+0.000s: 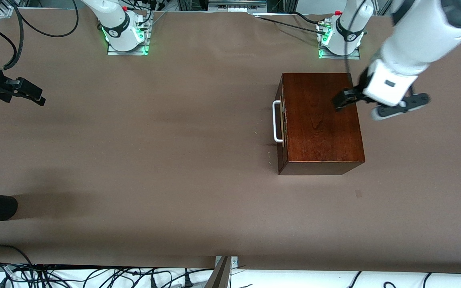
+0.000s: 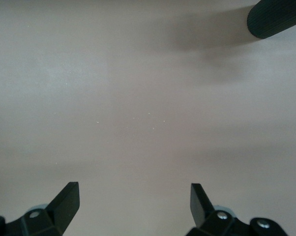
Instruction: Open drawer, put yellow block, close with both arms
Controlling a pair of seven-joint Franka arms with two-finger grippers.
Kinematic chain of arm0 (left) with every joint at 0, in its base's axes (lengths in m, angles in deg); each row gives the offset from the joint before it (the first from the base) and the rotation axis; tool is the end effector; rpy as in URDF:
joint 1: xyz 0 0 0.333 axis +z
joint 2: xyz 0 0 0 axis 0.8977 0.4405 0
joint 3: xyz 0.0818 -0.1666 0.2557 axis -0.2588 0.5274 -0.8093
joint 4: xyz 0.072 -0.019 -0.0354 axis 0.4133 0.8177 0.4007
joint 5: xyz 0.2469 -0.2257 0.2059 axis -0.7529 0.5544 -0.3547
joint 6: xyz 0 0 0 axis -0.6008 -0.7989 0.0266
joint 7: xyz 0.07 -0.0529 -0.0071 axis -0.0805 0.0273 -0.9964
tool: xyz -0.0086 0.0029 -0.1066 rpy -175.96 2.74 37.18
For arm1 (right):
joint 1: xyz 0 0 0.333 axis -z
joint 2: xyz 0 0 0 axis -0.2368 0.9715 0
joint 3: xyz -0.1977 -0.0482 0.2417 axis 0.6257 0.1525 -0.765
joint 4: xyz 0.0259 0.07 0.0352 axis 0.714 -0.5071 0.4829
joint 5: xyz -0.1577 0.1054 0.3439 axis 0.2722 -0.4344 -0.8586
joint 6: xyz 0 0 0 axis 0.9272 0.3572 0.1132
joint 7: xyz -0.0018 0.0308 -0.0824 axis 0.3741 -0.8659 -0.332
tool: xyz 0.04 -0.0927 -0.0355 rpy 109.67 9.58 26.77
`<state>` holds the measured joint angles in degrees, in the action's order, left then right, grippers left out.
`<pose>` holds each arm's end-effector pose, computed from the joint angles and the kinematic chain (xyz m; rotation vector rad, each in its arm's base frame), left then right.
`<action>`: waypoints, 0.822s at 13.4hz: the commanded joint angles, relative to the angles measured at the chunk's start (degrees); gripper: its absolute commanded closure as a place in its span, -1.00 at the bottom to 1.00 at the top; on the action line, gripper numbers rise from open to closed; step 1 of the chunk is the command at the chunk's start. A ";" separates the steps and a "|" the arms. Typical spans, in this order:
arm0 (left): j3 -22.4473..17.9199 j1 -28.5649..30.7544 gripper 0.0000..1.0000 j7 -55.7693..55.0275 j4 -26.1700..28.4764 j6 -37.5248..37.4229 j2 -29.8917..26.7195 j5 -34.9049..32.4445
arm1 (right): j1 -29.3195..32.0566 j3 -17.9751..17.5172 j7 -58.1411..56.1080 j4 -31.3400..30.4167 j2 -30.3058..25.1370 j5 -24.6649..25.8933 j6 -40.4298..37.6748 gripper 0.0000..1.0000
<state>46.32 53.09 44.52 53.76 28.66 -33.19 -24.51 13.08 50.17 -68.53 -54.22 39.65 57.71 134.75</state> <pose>0.5532 -0.1426 0.5771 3.0848 0.4248 -0.0915 0.5574 -0.0098 0.5969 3.1368 -0.1477 0.0069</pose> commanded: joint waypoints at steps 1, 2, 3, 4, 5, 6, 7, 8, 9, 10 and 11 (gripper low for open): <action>-6.72 -1.35 -1.00 11.25 3.65 0.00 -3.83 -1.18 | -0.17 0.42 -0.46 0.64 0.18 -0.80 -0.88 -1.00; -8.31 -1.96 -1.00 14.33 4.78 0.35 -4.88 -2.14 | -0.17 0.51 -0.55 0.64 0.18 -0.80 -0.97 -1.00; -9.89 -2.40 -1.00 16.18 5.84 0.96 -5.85 -2.76 | -0.17 0.51 -0.55 0.64 0.09 -0.80 -0.97 -1.00; -9.99 -2.32 -1.00 16.73 5.15 0.10 -5.77 -2.85 | -0.17 0.51 -0.46 0.64 0.09 -0.80 -0.88 -1.00; -10.08 -1.80 -1.00 17.60 4.97 0.09 -5.69 -3.20 | -0.17 0.51 -0.46 0.64 0.09 -0.80 -0.97 -1.00; -9.99 -1.62 -1.00 18.22 4.97 0.09 -5.68 -3.20 | -0.17 0.51 -0.55 0.64 0.09 -0.88 -0.97 -1.00; -9.99 -1.62 -1.00 18.22 4.97 0.27 -5.68 -3.20 | -0.08 0.51 -0.55 0.64 0.09 -0.88 -0.97 -1.00; -9.91 -1.70 -1.00 18.14 4.97 0.35 -5.68 -2.86 | -0.08 0.60 -0.55 0.64 0.09 -0.80 -0.97 -1.00; -9.99 -1.70 -1.00 17.96 4.97 0.36 -5.68 -2.68 | -0.08 0.60 -0.55 0.64 0.09 -0.88 -0.97 -1.00; -10.08 -1.62 -1.00 17.79 4.97 0.44 -5.60 -2.50 | -0.08 0.60 -0.55 0.64 0.09 -0.88 -0.97 -1.00; -10.17 -1.53 -1.00 17.87 4.97 0.53 -5.51 -2.50 | 0.01 0.68 -0.55 0.64 0.09 -0.88 -0.97 -1.00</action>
<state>36.87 52.24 61.56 57.22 28.58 -37.37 -26.28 13.08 50.40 -68.53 -54.22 39.68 57.71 134.68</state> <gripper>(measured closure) 0.000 0.000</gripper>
